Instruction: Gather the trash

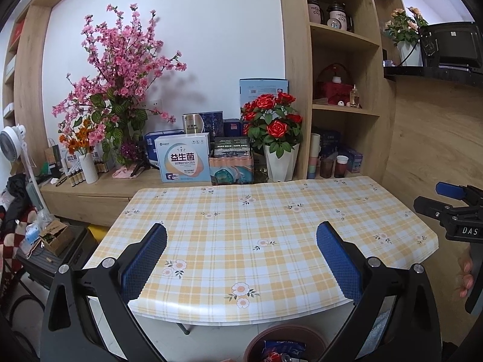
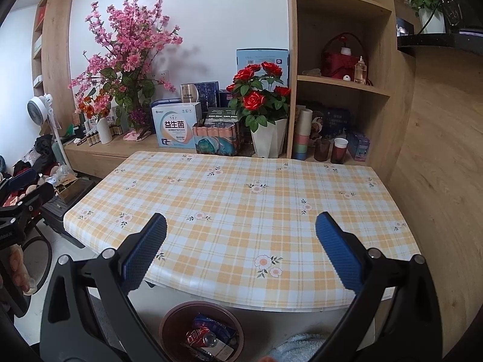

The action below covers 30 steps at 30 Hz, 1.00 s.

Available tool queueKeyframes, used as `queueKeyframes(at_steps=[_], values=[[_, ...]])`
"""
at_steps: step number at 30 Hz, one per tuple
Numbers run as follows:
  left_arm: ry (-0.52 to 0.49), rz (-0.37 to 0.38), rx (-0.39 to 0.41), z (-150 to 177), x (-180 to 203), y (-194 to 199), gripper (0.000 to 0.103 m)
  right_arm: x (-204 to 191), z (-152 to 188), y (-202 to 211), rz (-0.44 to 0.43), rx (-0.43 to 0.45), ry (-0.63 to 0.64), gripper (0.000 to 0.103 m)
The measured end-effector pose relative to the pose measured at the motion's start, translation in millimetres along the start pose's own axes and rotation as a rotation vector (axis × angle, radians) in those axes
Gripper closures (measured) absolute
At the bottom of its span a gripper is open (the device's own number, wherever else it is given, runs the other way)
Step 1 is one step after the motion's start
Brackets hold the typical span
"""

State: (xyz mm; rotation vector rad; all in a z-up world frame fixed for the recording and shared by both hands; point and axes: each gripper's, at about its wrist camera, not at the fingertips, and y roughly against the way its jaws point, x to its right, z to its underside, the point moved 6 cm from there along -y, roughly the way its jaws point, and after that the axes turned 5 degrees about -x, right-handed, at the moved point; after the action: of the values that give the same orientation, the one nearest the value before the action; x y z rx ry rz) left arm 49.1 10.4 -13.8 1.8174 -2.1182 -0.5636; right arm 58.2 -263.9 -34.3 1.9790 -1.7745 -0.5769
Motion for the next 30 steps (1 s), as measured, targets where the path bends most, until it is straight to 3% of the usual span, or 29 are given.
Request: queueKeyframes(at_steps=[30], values=[[-0.027,-0.009,-0.001,1.4,0.1,-1.5,0.006,3.6,5.3,-5.1,0.014,-0.011,-0.011,0.006]])
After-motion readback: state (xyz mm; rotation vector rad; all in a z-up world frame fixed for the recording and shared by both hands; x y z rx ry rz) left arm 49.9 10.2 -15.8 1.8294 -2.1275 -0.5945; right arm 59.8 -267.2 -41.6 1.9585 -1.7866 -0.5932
